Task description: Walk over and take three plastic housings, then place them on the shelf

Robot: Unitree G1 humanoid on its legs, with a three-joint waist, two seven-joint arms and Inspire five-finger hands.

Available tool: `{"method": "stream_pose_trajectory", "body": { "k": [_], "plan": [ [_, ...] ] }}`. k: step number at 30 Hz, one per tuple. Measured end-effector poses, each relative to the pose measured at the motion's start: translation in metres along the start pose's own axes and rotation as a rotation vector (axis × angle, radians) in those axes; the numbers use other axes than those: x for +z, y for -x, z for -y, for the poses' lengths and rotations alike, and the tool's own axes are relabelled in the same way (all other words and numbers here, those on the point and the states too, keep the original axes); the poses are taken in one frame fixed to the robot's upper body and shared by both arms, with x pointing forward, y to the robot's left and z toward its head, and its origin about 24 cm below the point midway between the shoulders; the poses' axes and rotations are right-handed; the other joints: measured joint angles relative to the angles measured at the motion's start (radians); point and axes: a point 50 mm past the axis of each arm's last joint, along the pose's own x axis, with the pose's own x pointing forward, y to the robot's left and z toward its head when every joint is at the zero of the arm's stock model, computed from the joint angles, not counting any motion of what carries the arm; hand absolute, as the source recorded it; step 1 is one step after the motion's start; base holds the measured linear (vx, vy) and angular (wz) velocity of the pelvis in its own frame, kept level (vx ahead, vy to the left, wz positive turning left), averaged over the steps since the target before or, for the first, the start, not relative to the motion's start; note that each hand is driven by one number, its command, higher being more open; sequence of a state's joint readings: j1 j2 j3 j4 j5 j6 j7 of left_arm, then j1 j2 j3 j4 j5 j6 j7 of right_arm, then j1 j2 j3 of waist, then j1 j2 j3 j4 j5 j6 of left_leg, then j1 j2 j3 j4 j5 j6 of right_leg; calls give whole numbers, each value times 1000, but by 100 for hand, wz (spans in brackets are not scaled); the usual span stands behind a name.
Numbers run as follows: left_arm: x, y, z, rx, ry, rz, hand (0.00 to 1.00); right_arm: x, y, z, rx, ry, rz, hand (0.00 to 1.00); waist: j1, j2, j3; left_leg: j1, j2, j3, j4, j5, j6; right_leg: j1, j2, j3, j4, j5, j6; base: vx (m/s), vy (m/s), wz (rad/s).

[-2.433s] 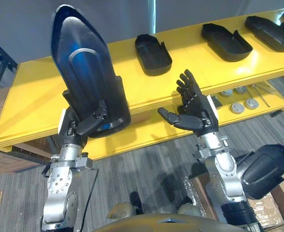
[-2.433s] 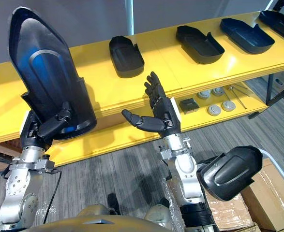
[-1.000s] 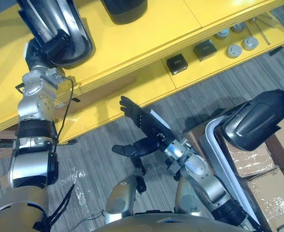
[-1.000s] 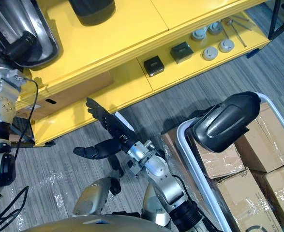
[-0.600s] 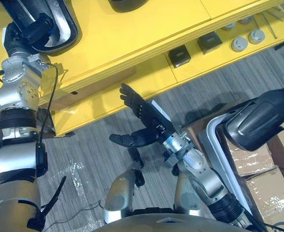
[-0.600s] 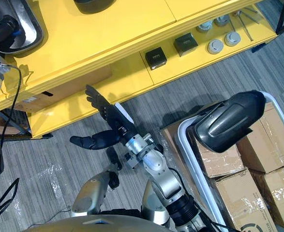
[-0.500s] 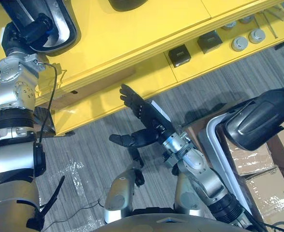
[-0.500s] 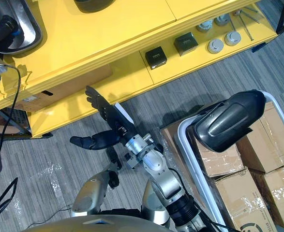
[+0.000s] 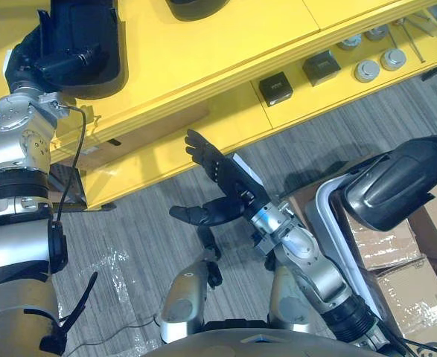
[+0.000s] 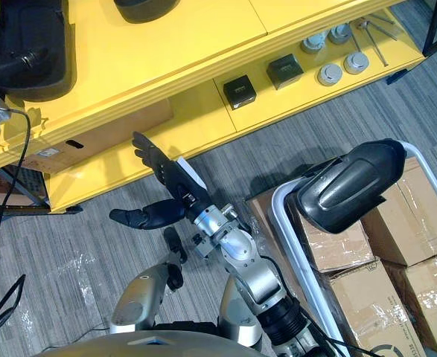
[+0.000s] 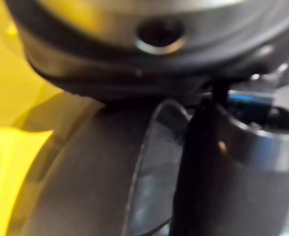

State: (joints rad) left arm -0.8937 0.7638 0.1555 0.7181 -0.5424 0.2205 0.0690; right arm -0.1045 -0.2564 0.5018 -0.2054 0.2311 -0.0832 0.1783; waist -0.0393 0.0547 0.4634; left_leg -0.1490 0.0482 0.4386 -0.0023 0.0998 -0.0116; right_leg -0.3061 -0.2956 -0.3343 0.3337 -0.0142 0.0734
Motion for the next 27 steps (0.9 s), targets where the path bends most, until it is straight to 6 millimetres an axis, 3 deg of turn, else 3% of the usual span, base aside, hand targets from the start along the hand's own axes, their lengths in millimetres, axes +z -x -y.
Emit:
{"method": "stream_pose_trajectory", "body": {
  "k": [12,21,27],
  "plan": [
    [-11,0,-12,180,1,-40,100,-2,2,1,-5,9,-21,100,-12,-1,-4,26,1,2,-1,1,-3,26,2,2,-6,1,0,31,-35,-1],
    [-17,2,-13,266,-5,-50,100,-5,2,-6,14,20,-28,100,-22,0,-29,92,6,-15,-24,11,10,142,29,-45,-98,29,9,40,-17,6],
    [-13,14,-11,210,-1,67,100,-2,0,-8,7,20,14,100,-16,-2,-112,157,9,-29,-61,10,8,237,53,-75,-177,43,20,61,-16,6]
  ]
}}
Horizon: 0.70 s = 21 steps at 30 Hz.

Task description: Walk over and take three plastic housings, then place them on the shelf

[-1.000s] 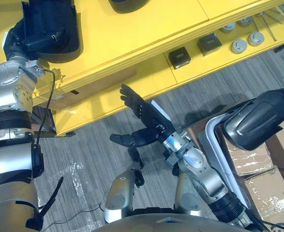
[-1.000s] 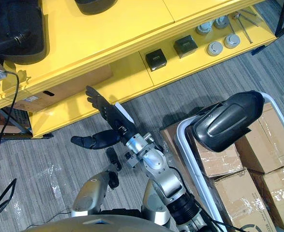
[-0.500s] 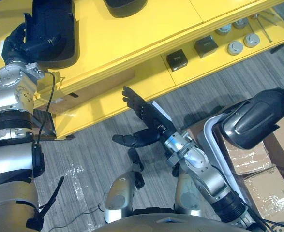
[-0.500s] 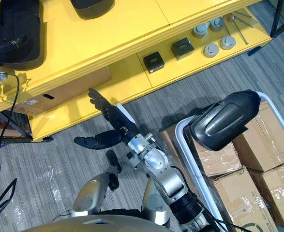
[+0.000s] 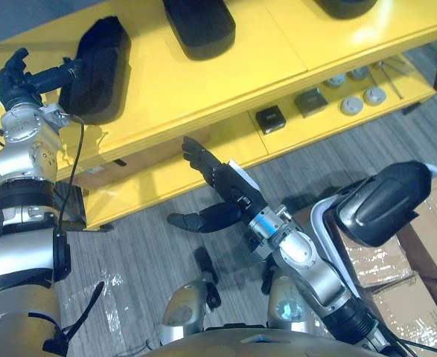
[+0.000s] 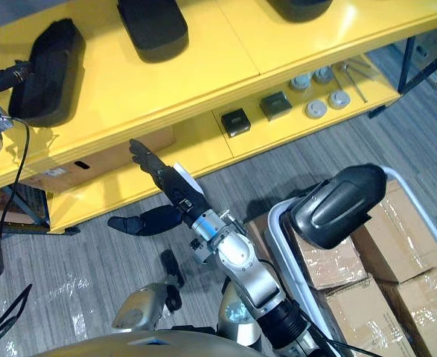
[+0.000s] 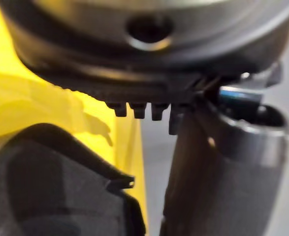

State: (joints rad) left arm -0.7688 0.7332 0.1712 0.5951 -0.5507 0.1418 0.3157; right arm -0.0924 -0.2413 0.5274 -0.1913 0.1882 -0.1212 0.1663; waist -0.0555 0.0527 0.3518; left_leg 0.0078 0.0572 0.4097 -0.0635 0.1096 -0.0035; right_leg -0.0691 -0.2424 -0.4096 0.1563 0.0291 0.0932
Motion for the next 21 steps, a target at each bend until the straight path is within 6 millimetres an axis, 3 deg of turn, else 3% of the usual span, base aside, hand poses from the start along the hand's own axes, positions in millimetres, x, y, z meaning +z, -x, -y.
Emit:
{"method": "stream_pose_trajectory", "body": {
  "k": [6,12,14,15,19,21],
  "plan": [
    [0,15,20,-149,82,57,100,-6,-1,-1,-16,6,-8,100,25,4,-114,54,6,-2,-18,-12,-16,97,24,-26,-104,30,6,65,-9,1],
    [-9,22,14,-167,67,65,100,-13,2,4,-79,0,-30,100,25,19,-143,76,12,1,-20,-16,-21,143,43,-35,-166,57,1,2,4,-2],
    [-8,34,5,-179,68,120,100,-15,6,8,-127,-1,-37,100,26,20,-155,76,17,6,-20,-17,-23,149,52,-34,-185,66,-3,-3,-4,-5],
    [-8,42,1,-191,70,158,100,-16,10,12,-161,-1,-42,100,27,19,-161,77,19,6,-20,-17,-24,155,54,-37,-192,68,-5,0,0,0],
    [-16,109,-14,-234,196,301,100,-19,42,52,-414,29,-69,100,53,20,-203,83,21,2,-20,-23,-33,175,60,-47,-213,70,-2,48,1,5],
    [-38,161,-26,-185,249,292,100,-15,65,80,-586,69,-65,100,70,23,-226,96,23,-6,-20,-27,-39,196,65,-56,-222,70,-2,52,4,9]
  ]
}}
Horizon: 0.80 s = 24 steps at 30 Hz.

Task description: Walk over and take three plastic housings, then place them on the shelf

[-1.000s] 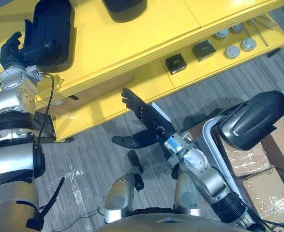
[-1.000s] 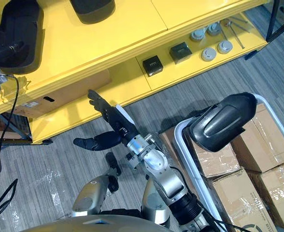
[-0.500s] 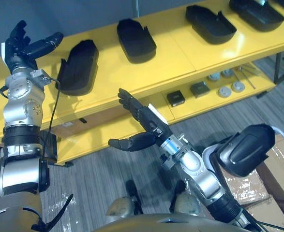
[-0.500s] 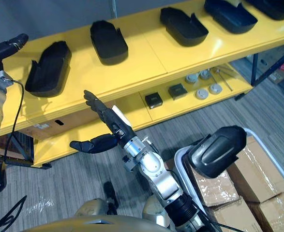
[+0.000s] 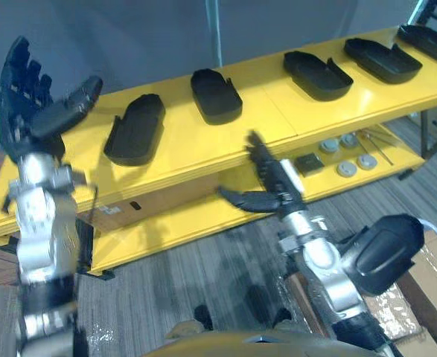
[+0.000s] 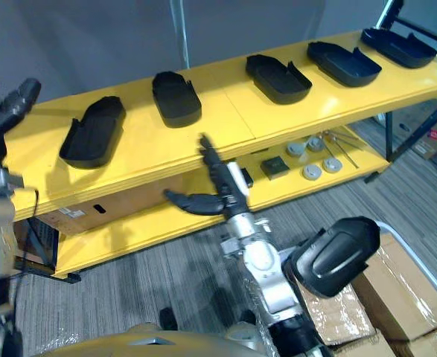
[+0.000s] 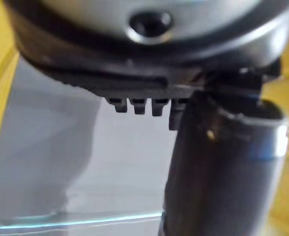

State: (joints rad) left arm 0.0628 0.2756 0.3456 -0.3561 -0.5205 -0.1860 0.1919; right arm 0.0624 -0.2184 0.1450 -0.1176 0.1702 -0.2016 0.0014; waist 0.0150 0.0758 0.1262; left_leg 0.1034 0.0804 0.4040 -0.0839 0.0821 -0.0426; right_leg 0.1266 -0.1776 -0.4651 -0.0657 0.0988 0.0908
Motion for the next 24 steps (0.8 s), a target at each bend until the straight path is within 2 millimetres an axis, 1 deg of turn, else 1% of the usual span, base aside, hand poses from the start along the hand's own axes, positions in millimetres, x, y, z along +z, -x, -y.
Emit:
{"method": "stream_pose_trajectory", "body": {
  "k": [1,3,4,6,8,10,12,15,16,17,20,21,23,24],
  "plan": [
    [-2,12,-2,26,-4,-11,100,1,1,7,-31,8,7,100,7,1,-4,2,1,0,0,0,-1,3,2,0,-5,0,1,0,0,0],
    [-10,44,-13,120,-30,-70,100,5,2,23,-93,25,23,100,10,1,-13,10,5,-7,-1,-4,-7,20,7,-10,-11,-2,-1,-16,-6,8],
    [-12,51,-16,142,-44,-89,100,5,4,26,-104,29,26,100,11,1,-17,10,6,-11,-3,-4,-7,22,8,-15,-11,-3,-2,-27,-5,20],
    [-17,65,-21,185,-58,-133,100,9,6,30,-104,-2,51,100,15,-2,-19,9,8,-27,-4,-5,-19,30,11,-31,-15,-13,-6,-49,4,20],
    [-18,68,-22,187,-63,-147,100,11,7,29,-73,-24,62,100,22,-5,-20,7,9,-34,-4,-5,-19,31,12,-41,-17,-13,-5,-66,14,15],
    [-16,68,-19,173,-53,-141,100,14,7,23,-22,-28,74,100,29,-11,-22,-4,9,-49,-4,-4,-20,31,12,-55,-17,-13,-5,-36,14,19],
    [-12,71,-14,149,-44,-134,100,13,6,11,51,-31,68,100,37,-25,-28,-17,10,-59,-4,2,-19,31,12,-75,-17,-12,-5,10,9,17],
    [-14,74,-11,140,-32,-147,100,10,1,-7,154,4,57,100,45,-33,-32,-25,9,-73,-4,9,-21,31,12,-90,-17,-12,-5,22,10,17],
    [-15,74,-10,135,-26,-151,100,9,-3,-16,208,20,54,100,50,-36,-30,-27,8,-80,-4,12,-23,32,11,-97,-16,-12,-5,34,13,14],
    [-16,75,-7,126,-18,-157,100,6,-6,-21,249,18,47,100,63,-37,-31,-28,8,-84,-4,14,-21,35,11,-101,-12,-12,-4,37,14,14],
    [-18,77,-6,112,-15,-171,100,4,-15,-29,318,17,45,100,72,-39,-30,-34,1,-107,-4,17,-16,42,7,-125,-12,-9,-1,42,21,24],
    [-18,80,-8,116,-23,-183,100,5,-22,-31,349,18,52,100,80,-40,-30,-42,-1,-117,-4,18,-15,41,6,-136,-12,-9,-2,33,27,23],
    [-19,82,-9,114,-23,-191,100,7,-29,-32,366,23,61,100,93,-44,-28,-51,-1,-125,-4,21,-15,36,6,-142,-12,-8,-2,27,23,18],
    [-19,82,-8,110,-14,-196,100,7,-39,-33,375,18,61,100,100,-48,-25,-62,-2,-137,-4,25,-14,33,7,-155,-11,-9,-3,23,14,23]
  ]
}}
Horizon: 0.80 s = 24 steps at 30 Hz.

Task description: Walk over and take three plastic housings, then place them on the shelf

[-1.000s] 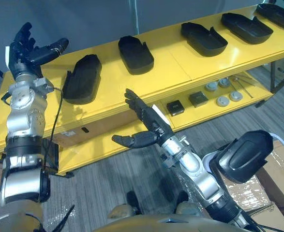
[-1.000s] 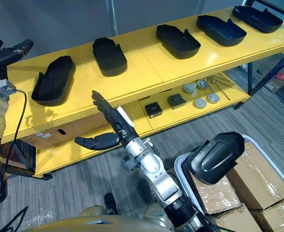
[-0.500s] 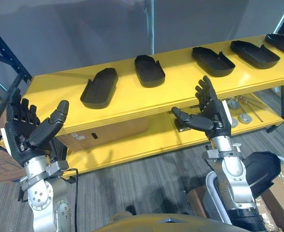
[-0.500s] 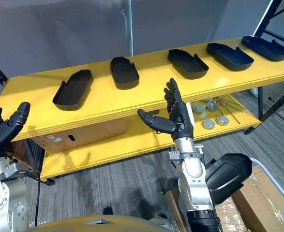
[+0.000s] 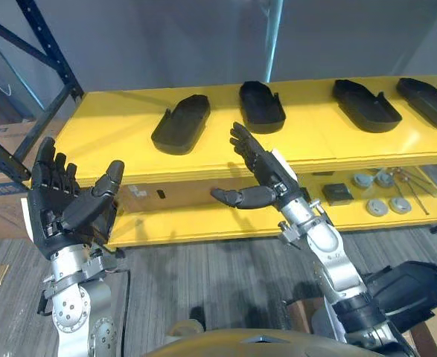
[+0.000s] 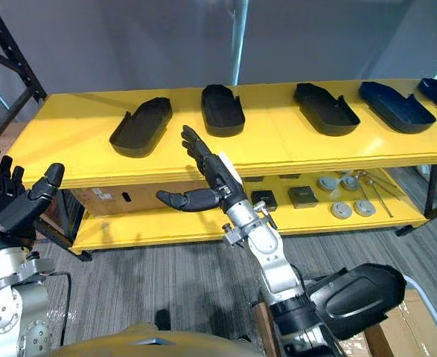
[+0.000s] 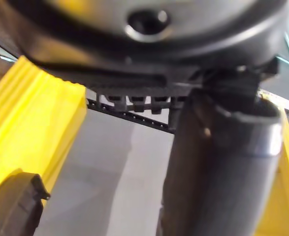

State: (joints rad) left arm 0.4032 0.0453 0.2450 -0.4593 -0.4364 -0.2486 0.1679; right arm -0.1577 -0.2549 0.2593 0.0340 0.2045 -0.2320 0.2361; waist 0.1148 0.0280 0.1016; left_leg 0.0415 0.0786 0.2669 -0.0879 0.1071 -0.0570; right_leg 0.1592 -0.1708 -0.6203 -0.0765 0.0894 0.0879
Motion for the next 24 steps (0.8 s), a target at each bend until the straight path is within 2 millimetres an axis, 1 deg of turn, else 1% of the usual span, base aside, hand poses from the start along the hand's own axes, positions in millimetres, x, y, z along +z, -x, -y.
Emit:
{"method": "stream_pose_trajectory", "body": {
  "k": [3,4,5,6,7,9,10,11,13,14,19,22,24],
  "plan": [
    [-1,0,2,-19,7,-6,100,1,-21,3,23,21,3,100,10,-3,14,-25,1,-25,0,9,-1,-21,-3,-21,26,-14,-4,0,18,26],
    [-3,0,5,-36,14,-12,100,3,-30,7,21,34,9,100,20,-2,21,-44,3,-33,1,15,-1,-45,-8,-28,50,-27,-13,-13,30,22],
    [-5,0,7,-45,20,-19,100,6,-38,9,22,45,20,100,22,2,36,-56,2,-42,2,20,-2,-60,-15,-34,72,-38,-11,-19,44,27],
    [-8,0,8,-52,30,-31,100,13,-48,12,30,62,43,100,26,9,64,-64,1,-52,3,26,-2,-79,-27,-39,113,-54,-13,-13,33,24],
    [-9,1,8,-53,43,-37,100,16,-53,14,32,70,54,100,27,11,76,-71,-1,-56,4,29,-1,-91,-35,-41,134,-64,-12,-33,53,20],
    [-11,1,10,-56,61,-44,100,27,-66,15,54,92,100,100,38,16,114,-92,-9,-69,4,36,2,-138,-71,-44,222,-106,-12,-20,50,21],
    [-12,0,12,-62,70,-47,100,32,-70,16,71,105,116,100,44,18,131,-102,-17,-80,4,40,4,-158,-92,-50,270,-130,-8,10,26,26],
    [-12,0,12,-62,75,-48,100,34,-72,16,82,108,122,100,46,19,140,-103,-21,-82,4,41,5,-164,-104,-53,290,-139,-7,20,27,25],
    [-15,1,11,-53,91,-60,100,36,-80,15,138,109,118,100,50,25,159,-106,-39,-93,5,44,9,-181,-141,-59,356,-173,2,40,17,21],
    [-15,1,11,-48,102,-63,100,36,-82,14,159,108,116,100,54,27,164,-106,-43,-94,5,51,17,-188,-151,-57,374,-180,5,44,-1,13],
    [-20,4,14,-58,118,-83,100,35,-92,8,224,101,96,100,72,38,186,-106,-53,-104,5,54,20,-209,-182,-56,441,-224,4,26,-50,5],
    [-21,4,15,-62,123,-85,100,40,-97,9,233,85,108,100,74,46,213,-103,-56,-113,5,57,17,-212,-197,-60,475,-247,3,1,-53,8],
    [-23,4,15,-58,124,-93,100,43,-99,10,238,74,119,100,73,50,221,-103,-58,-115,5,59,15,-214,-203,-62,488,-257,3,-3,-39,5]
  ]
}}
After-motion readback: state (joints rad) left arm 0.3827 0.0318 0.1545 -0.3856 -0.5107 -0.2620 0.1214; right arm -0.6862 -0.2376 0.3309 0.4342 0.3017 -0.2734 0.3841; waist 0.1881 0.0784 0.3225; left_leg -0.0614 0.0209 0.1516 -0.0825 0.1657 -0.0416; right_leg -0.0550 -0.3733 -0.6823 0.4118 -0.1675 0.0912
